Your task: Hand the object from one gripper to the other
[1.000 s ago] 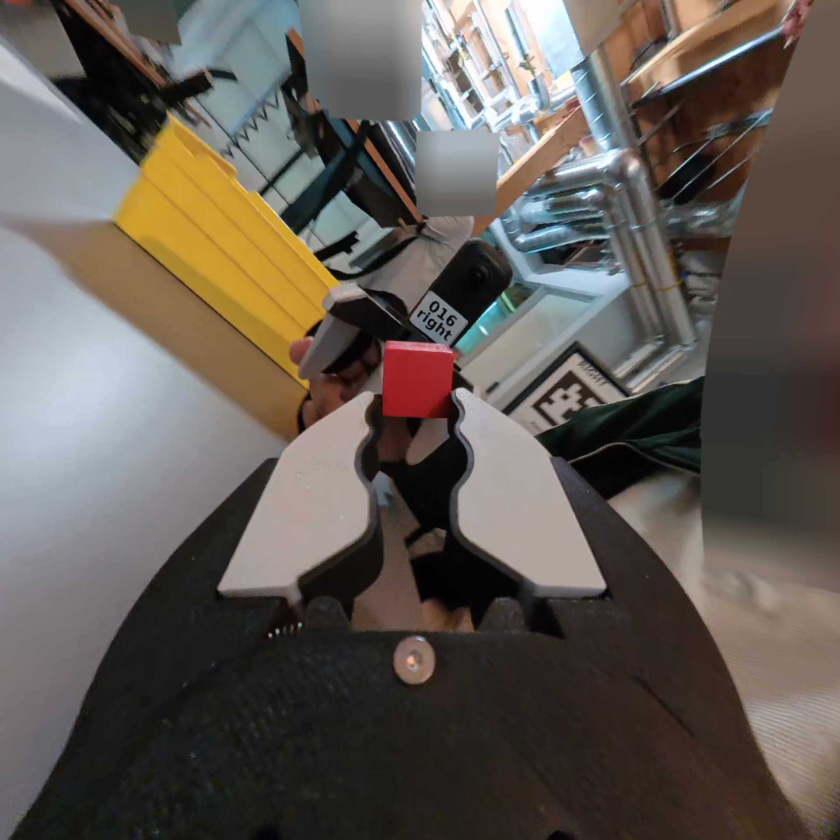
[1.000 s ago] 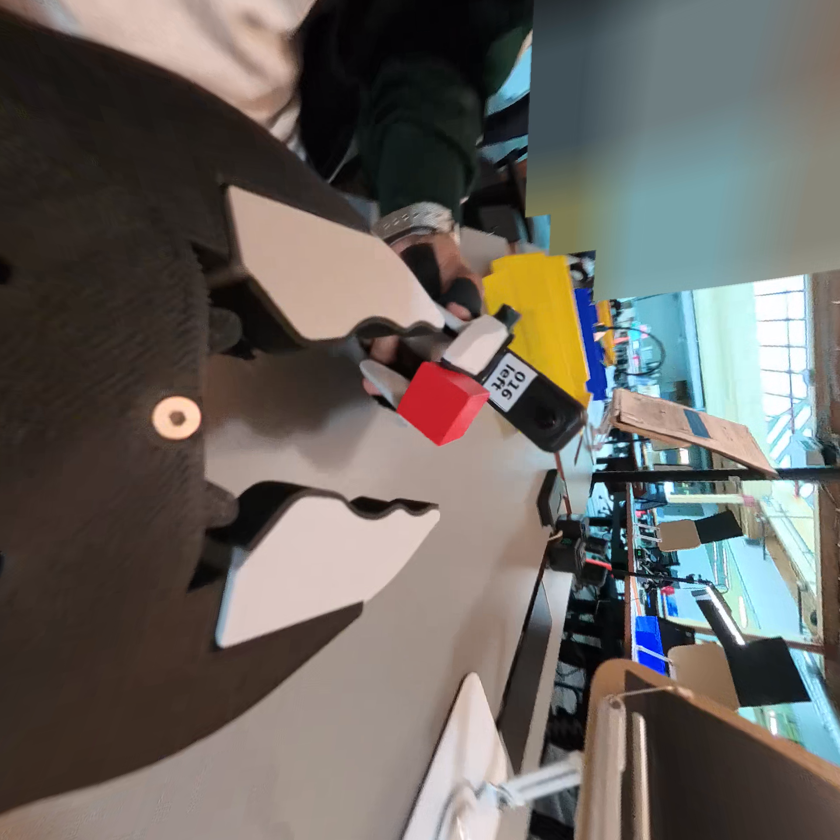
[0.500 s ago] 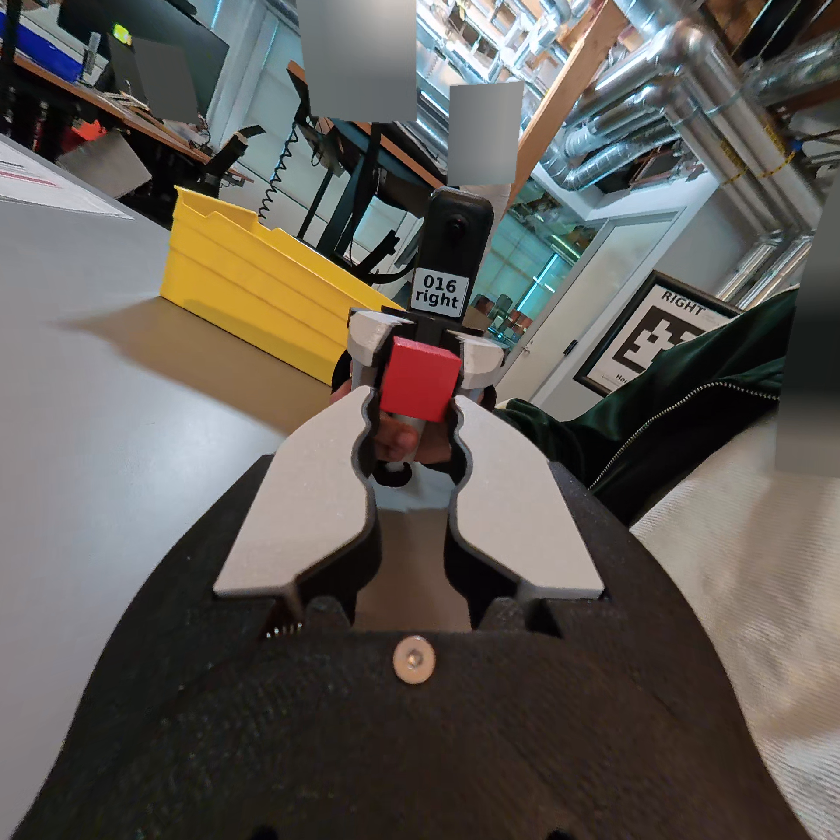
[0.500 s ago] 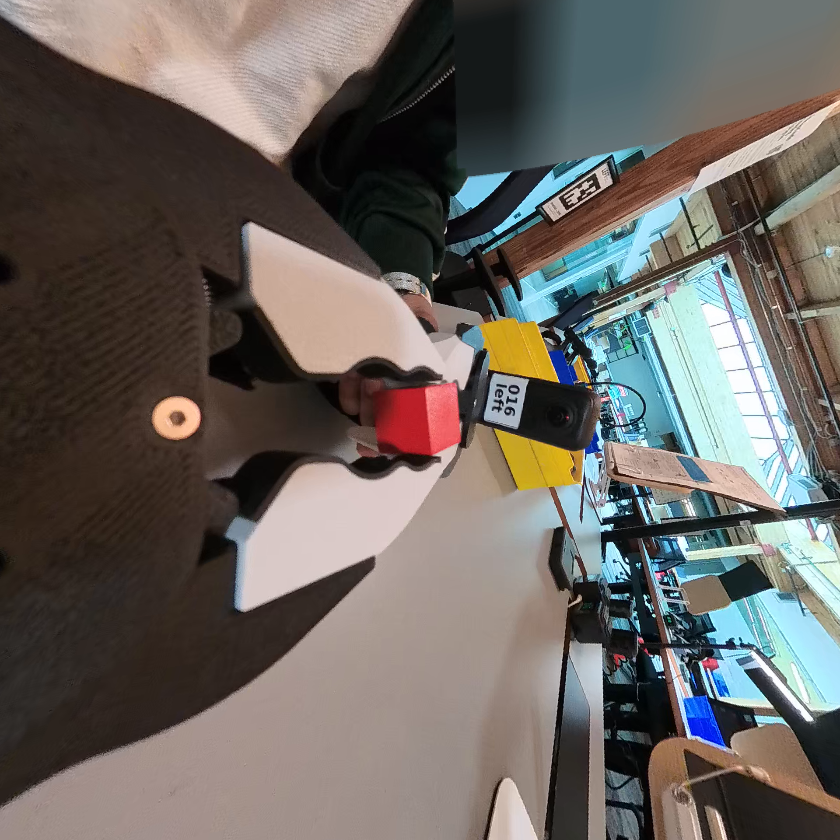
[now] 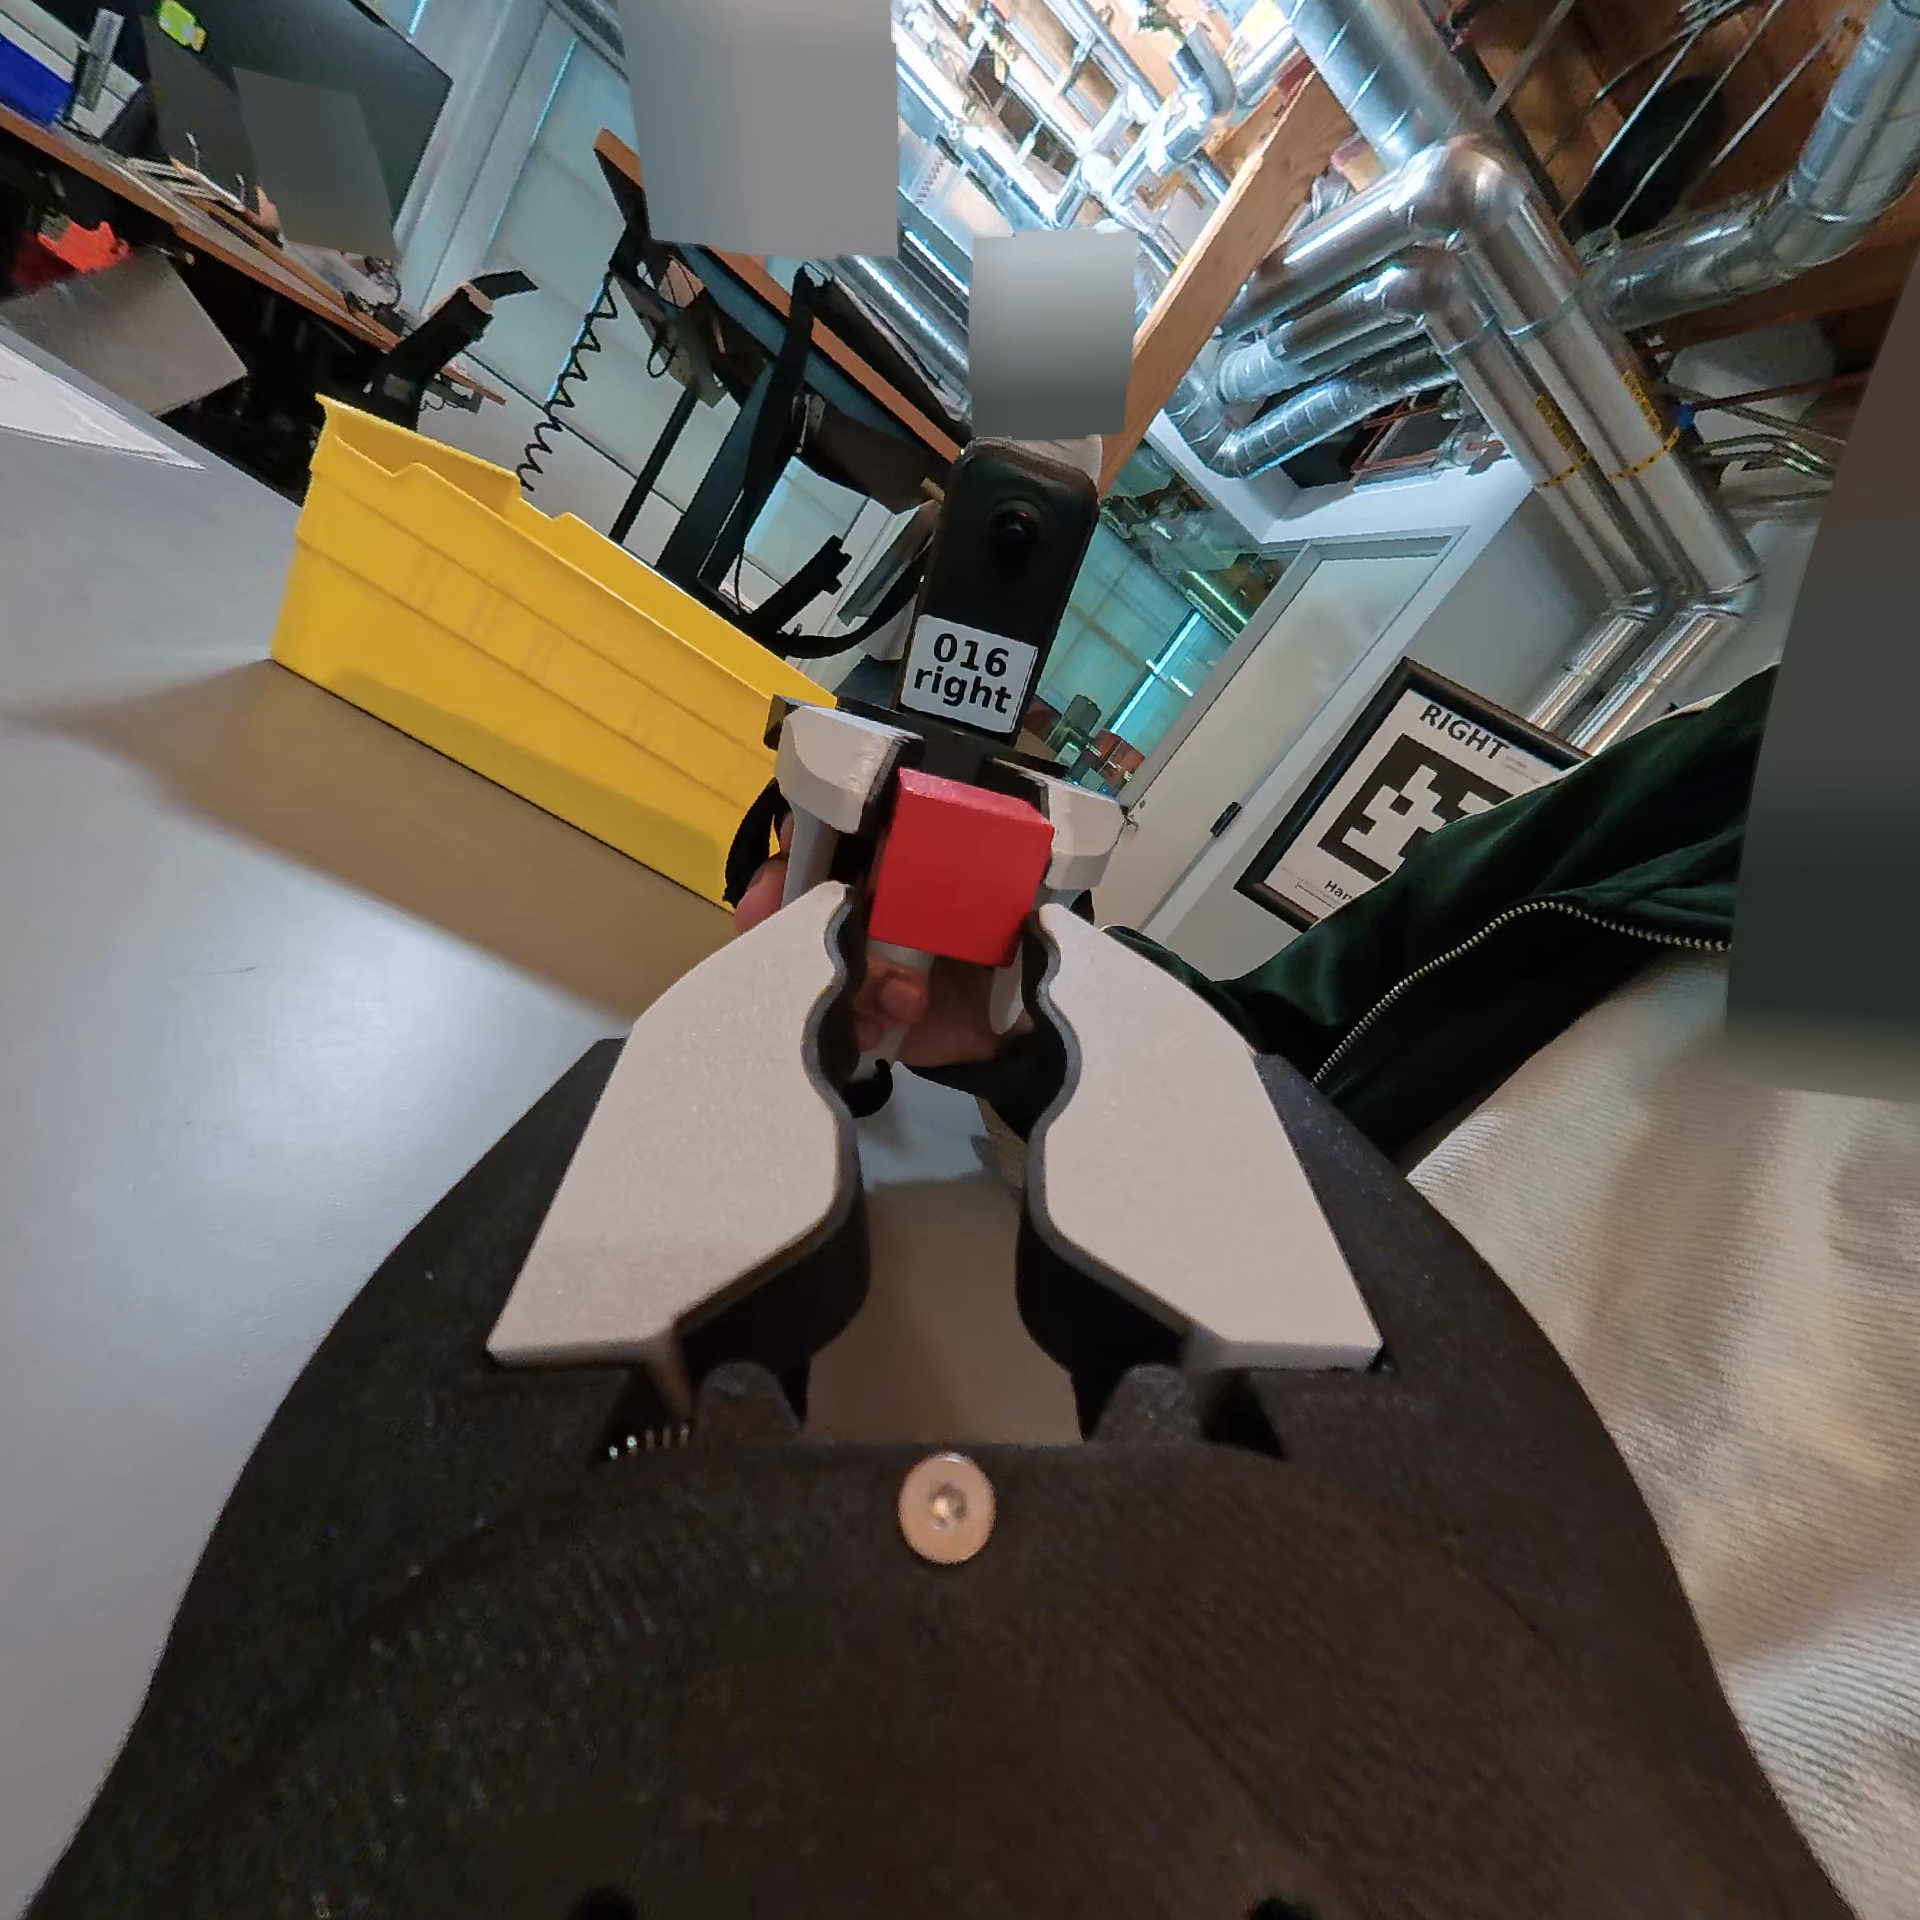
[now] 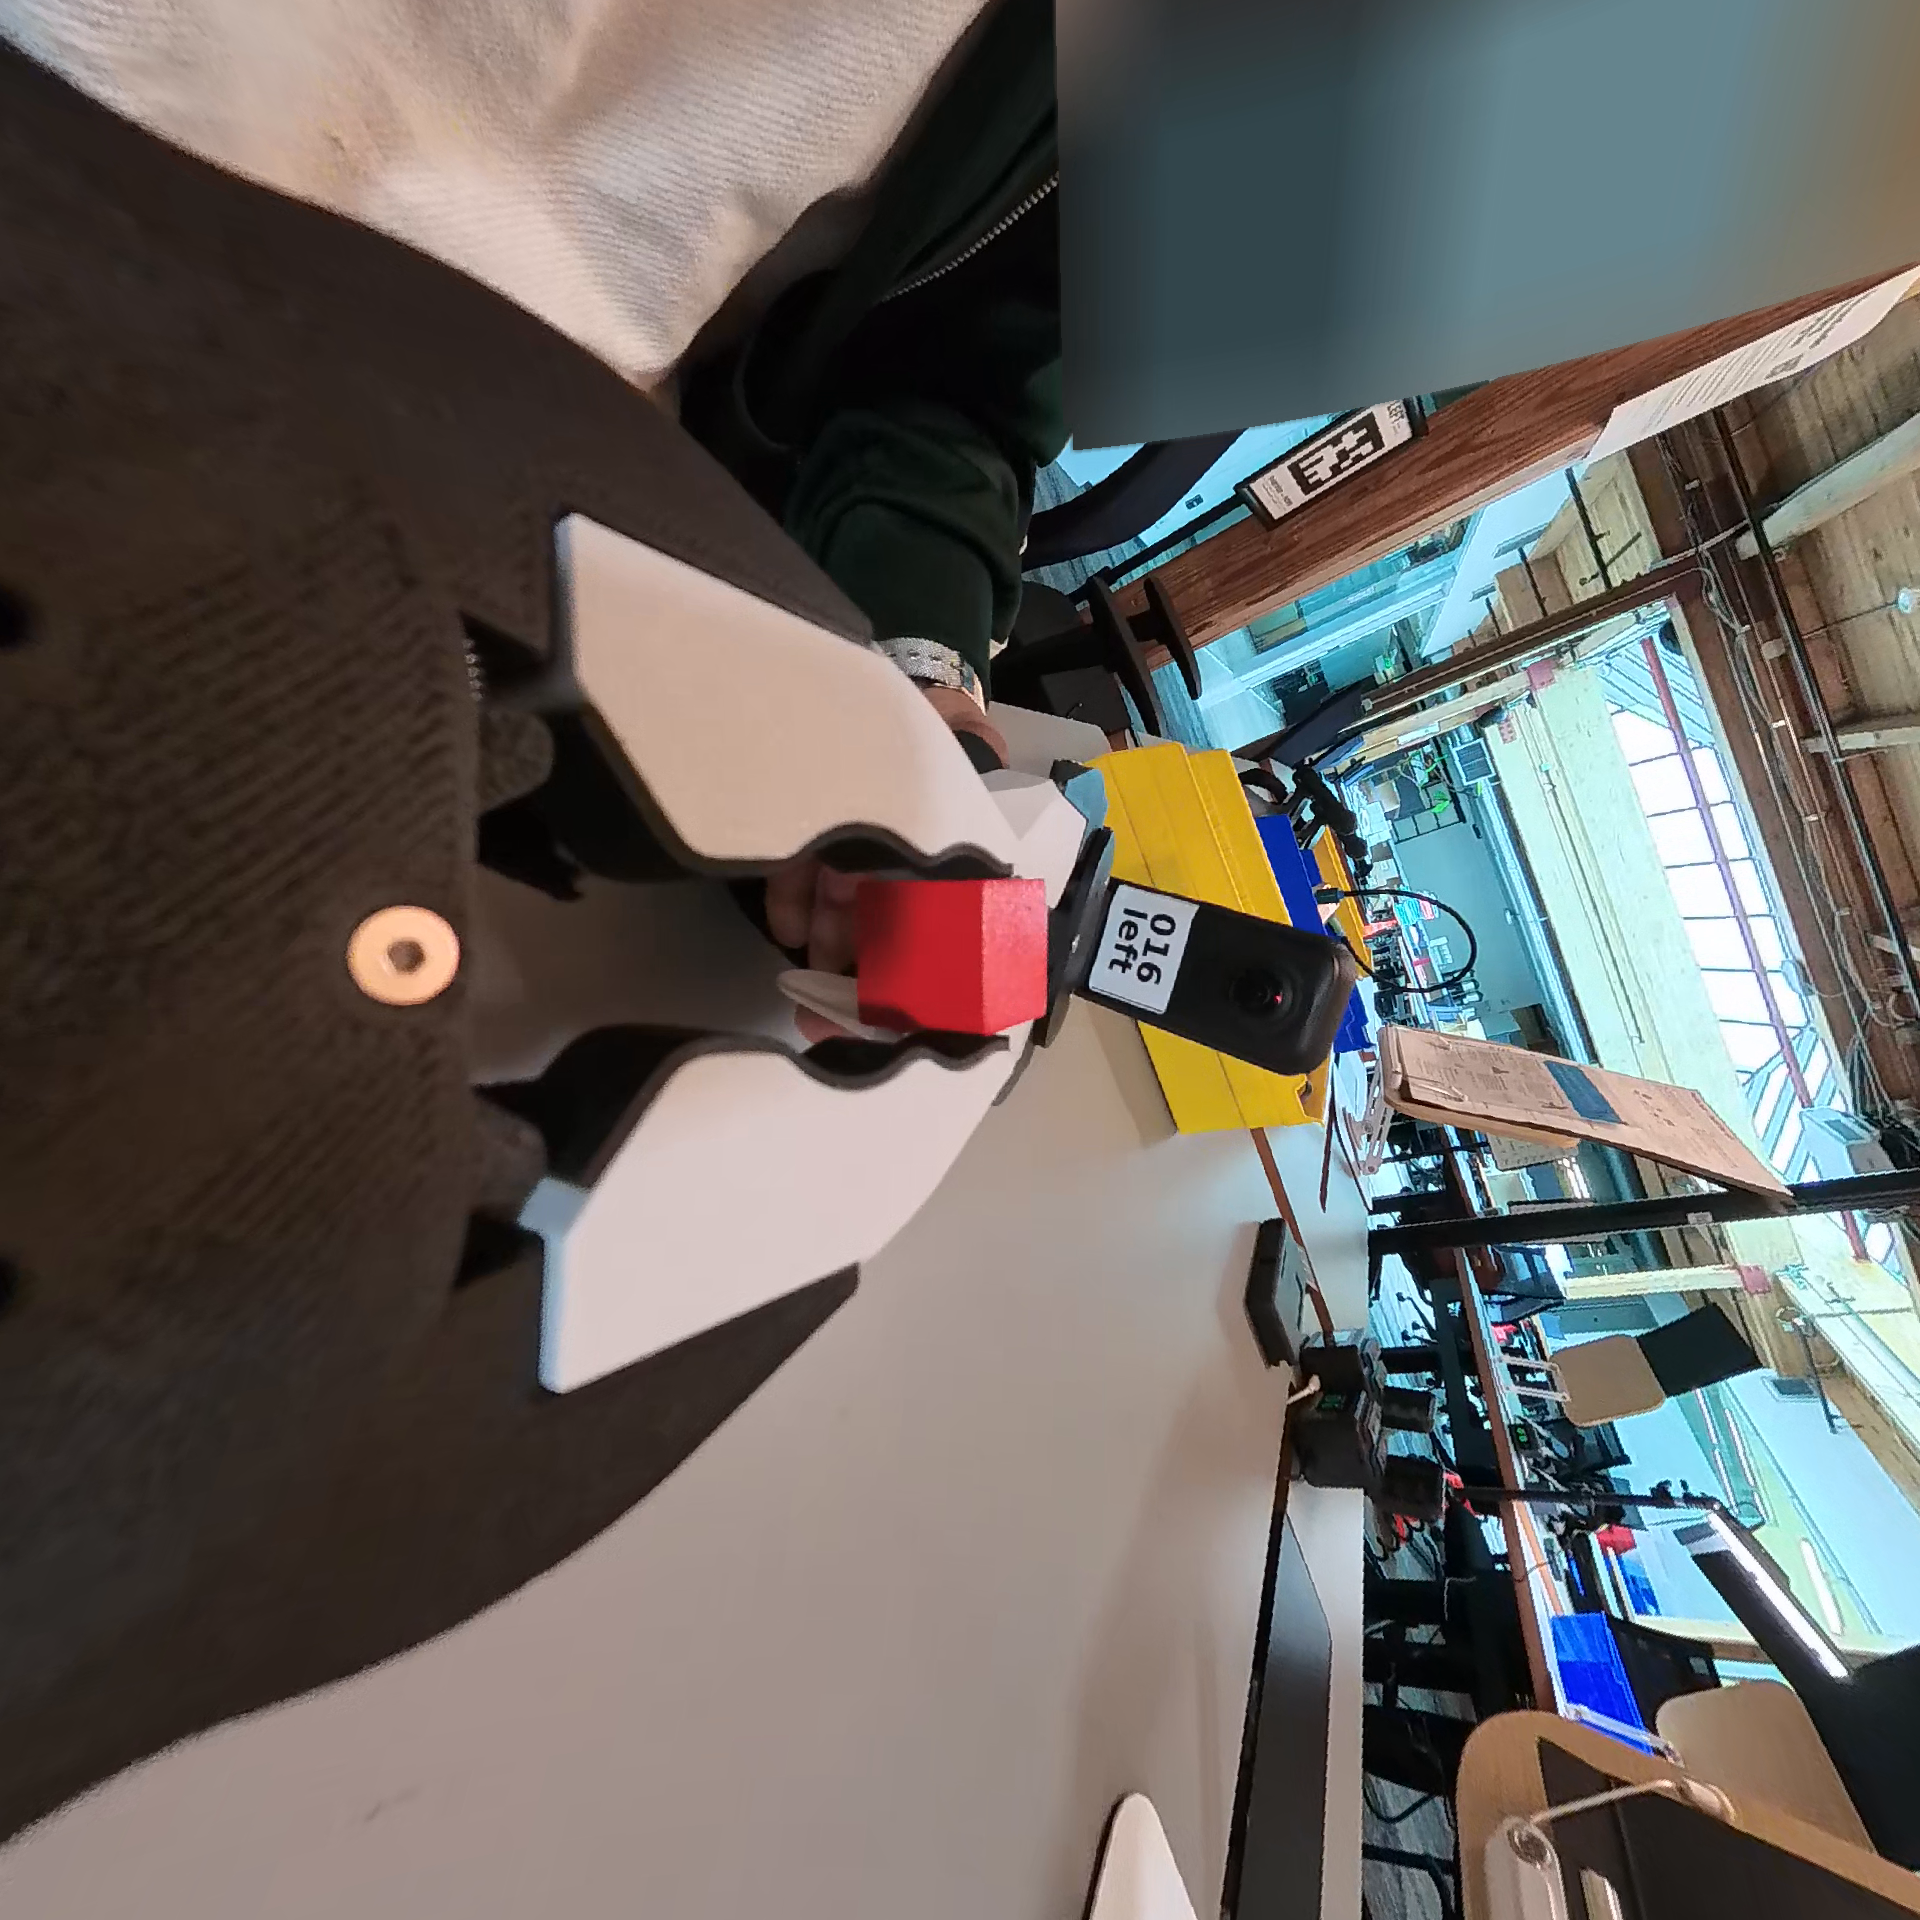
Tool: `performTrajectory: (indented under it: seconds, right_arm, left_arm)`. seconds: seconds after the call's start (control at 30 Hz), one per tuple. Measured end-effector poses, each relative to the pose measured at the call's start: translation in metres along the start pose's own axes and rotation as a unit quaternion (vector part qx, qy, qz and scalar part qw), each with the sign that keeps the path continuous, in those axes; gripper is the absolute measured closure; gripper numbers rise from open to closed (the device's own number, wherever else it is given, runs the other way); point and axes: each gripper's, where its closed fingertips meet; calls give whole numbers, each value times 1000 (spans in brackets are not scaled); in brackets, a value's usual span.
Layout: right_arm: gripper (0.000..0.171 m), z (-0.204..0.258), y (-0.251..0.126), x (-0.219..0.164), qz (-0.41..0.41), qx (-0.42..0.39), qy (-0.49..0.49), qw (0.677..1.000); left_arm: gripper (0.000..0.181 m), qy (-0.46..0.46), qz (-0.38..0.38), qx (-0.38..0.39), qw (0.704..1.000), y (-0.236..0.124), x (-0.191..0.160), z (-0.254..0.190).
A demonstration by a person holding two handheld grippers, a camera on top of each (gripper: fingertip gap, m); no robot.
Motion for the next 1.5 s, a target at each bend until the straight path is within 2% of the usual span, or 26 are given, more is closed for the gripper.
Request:
performTrajectory:
  seconds: [0.53,0.83,1.17,1.33,1.5]
  right_arm:
    - [142,-2,-7,7,-23,7,23,999]
    - [143,-1,0,1,-5,3,15,1000]
    - [143,1,2,1,-10,2,2,1000]
    - [128,-2,-5,10,-43,-3,7,999]
    - [126,-7,-13,15,-66,-1,26,997]
  left_arm:
    - [155,18,12,11,1000,2,-2,-1]
    - [148,28,1,32,999,1,1,2]
    - [155,64,10,54,996,1,1,1]
    - [155,65,3,53,996,-1,3,0]
    - [154,62,-4,50,997,-2,4,0]
Point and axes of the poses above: each gripper's, where its closed fingertips meet, y out along the fingers, x out of its top, z = x × y across the jaws, and after that the axes turned 13 degrees about z, right-handed
